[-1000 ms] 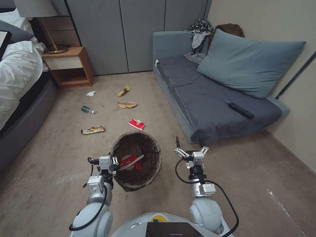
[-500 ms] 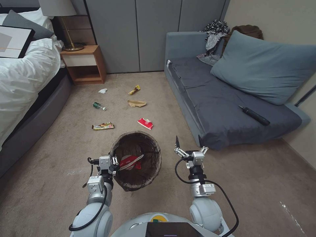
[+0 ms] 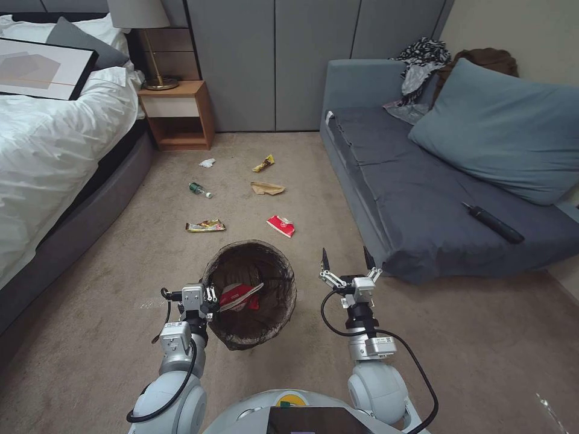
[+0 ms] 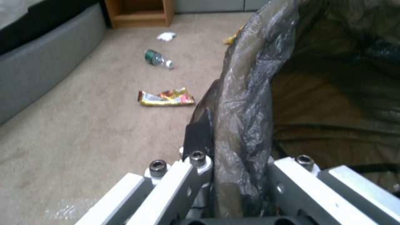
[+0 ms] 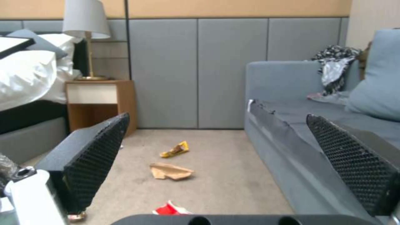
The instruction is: Pick up the trash bin, then pick up the garbage from the floor and place it into the trash bin.
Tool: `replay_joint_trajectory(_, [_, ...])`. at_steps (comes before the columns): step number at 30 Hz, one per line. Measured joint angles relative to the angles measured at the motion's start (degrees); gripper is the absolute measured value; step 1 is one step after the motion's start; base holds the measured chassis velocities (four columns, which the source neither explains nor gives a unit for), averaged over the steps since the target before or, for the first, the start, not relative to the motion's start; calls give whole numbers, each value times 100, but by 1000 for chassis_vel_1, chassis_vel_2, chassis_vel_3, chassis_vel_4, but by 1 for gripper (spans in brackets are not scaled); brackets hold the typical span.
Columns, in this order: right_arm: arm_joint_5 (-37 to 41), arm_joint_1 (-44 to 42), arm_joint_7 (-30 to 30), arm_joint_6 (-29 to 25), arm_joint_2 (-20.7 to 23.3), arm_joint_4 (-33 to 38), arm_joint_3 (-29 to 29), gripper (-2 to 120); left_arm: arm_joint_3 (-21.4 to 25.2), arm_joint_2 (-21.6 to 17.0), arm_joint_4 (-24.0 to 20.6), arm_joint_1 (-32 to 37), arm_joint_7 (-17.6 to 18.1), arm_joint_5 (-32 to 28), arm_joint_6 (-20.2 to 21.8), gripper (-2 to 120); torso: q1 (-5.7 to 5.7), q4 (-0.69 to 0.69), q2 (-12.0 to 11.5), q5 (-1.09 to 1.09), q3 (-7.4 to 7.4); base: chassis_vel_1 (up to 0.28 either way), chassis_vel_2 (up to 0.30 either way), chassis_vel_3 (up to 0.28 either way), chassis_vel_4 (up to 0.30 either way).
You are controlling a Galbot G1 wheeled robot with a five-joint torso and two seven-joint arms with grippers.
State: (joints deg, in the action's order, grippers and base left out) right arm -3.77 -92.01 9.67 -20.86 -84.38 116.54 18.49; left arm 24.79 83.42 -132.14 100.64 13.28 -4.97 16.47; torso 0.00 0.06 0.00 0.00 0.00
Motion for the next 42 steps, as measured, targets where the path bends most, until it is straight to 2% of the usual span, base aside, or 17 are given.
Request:
replay_joint_trajectory(2, [0, 1, -1, 0, 0, 1, 0, 100, 7, 1, 41, -3, -56, 38, -153, 3, 0, 0, 0, 0, 0, 0, 0, 0, 0])
replay_joint_trajectory(4, [0, 0, -3, 0, -1, 2, 0, 100, 17, 11, 166, -42, -90, 146, -492, 3, 0, 0, 0, 0, 0, 0, 0, 0, 0])
replay_joint_trajectory(8, [1, -7, -6, 0, -7, 2, -2, 100, 0, 19, 207, -50, -114, 202, -596, 3, 0, -1, 0, 0, 0, 0, 0, 0, 0])
replay_joint_trajectory(22, [4, -7, -18, 3, -11, 20, -1, 100, 5, 25, 205, -74, -111, 266, -616, 3, 0, -1, 0, 0, 0, 0, 0, 0, 0])
replay_joint_trajectory(33, [-3, -6, -92, 1, -14, 21, 5, 100, 37, 14, 172, -76, 90, 308, -596, 3, 0, 0, 0, 0, 0, 0, 0, 0, 0])
replay_joint_trajectory(42, [-20, -11, -110, -19, -15, 7, 4, 100, 48, 7, 171, -71, 113, 327, -582, 3, 0, 0, 0, 0, 0, 0, 0, 0, 0])
